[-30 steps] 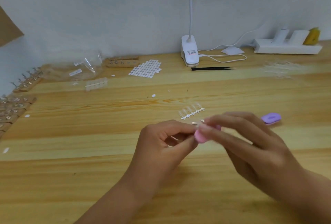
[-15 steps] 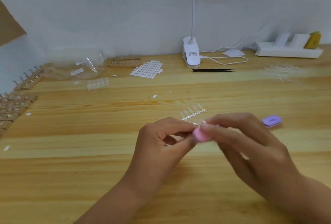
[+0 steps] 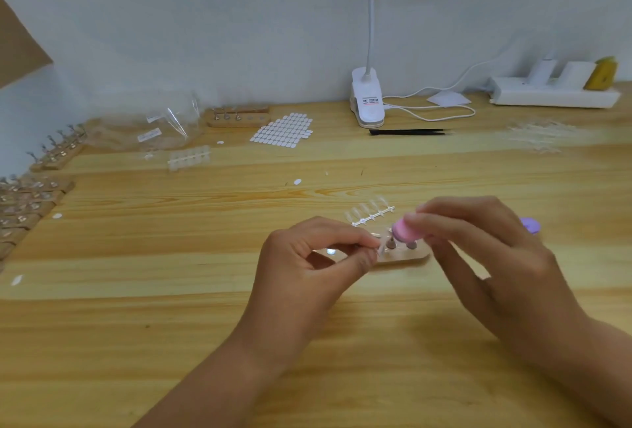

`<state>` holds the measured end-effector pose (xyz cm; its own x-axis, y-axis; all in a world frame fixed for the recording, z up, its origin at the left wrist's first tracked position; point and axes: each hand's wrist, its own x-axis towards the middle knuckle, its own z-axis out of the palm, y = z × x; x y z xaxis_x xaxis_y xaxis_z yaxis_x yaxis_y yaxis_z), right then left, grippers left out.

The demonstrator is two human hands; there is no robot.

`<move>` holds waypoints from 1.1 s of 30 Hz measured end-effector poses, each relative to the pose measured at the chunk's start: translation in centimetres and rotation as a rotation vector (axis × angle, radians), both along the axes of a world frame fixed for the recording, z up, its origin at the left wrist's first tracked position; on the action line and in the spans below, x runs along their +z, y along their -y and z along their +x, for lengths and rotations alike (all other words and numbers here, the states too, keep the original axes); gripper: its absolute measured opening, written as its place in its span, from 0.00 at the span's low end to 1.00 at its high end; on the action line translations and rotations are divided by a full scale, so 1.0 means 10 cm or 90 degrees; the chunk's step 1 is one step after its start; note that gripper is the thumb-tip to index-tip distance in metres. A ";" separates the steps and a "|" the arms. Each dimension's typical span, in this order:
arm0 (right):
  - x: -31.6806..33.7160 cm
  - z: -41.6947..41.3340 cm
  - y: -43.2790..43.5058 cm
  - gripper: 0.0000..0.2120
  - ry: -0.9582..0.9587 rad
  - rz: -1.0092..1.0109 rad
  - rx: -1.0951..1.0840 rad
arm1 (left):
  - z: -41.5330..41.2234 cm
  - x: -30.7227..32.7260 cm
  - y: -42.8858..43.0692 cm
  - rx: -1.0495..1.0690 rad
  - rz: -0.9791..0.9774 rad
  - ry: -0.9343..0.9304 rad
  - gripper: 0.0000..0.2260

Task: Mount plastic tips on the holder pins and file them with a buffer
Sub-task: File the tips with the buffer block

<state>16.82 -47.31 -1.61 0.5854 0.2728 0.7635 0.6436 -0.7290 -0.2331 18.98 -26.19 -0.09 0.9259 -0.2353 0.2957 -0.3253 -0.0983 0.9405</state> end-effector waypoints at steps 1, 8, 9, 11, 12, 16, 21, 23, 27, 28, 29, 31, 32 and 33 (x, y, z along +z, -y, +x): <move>0.01 -0.01 -0.01 0.16 -0.001 0.018 0.006 | 0.00 0.00 0.00 -0.008 -0.008 -0.010 0.06; 0.00 0.01 0.01 0.14 0.001 -0.012 -0.019 | 0.01 -0.02 0.00 -0.063 -0.054 -0.074 0.04; 0.02 0.03 0.04 0.14 -0.006 0.012 -0.040 | 0.01 -0.02 0.00 -0.061 -0.057 -0.080 0.04; 0.04 0.00 0.02 0.14 -0.016 0.057 -0.019 | 0.01 -0.02 0.01 -0.060 -0.060 -0.077 0.05; 0.03 -0.04 -0.04 0.14 -0.019 0.065 0.017 | 0.01 -0.02 0.01 -0.063 -0.062 -0.072 0.04; -0.01 -0.09 -0.11 0.14 -0.023 0.030 0.080 | 0.00 0.00 0.02 -0.074 -0.086 -0.061 0.05; 0.02 -0.02 -0.01 0.13 -0.038 0.093 0.018 | 0.00 0.00 0.03 -0.080 -0.095 -0.101 0.04; 0.00 -0.09 -0.11 0.13 -0.019 0.090 0.084 | -0.01 0.01 0.04 -0.094 -0.091 -0.108 0.05; 0.00 -0.02 -0.02 0.14 0.000 0.063 0.060 | -0.02 0.03 0.02 -0.085 -0.097 -0.118 0.05; 0.01 0.01 0.01 0.15 -0.001 0.076 0.037 | -0.01 0.03 0.01 -0.086 -0.100 -0.124 0.05; 0.02 0.01 0.02 0.16 0.000 0.088 0.031 | -0.02 0.03 0.01 -0.093 -0.100 -0.127 0.05; 0.01 -0.04 -0.06 0.15 0.019 0.088 0.066 | -0.03 0.03 0.02 -0.117 -0.090 -0.127 0.04; -0.01 -0.07 -0.10 0.14 0.031 0.073 0.096 | -0.04 0.03 0.02 -0.131 -0.086 -0.129 0.04; -0.03 -0.09 -0.13 0.13 0.040 0.056 0.119 | -0.04 0.04 0.03 -0.144 -0.084 -0.134 0.05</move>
<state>15.91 -46.05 -1.88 0.4816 0.3035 0.8221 0.7810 -0.5743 -0.2455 18.58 -26.46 0.27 0.8984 -0.4145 0.1447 -0.1218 0.0813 0.9892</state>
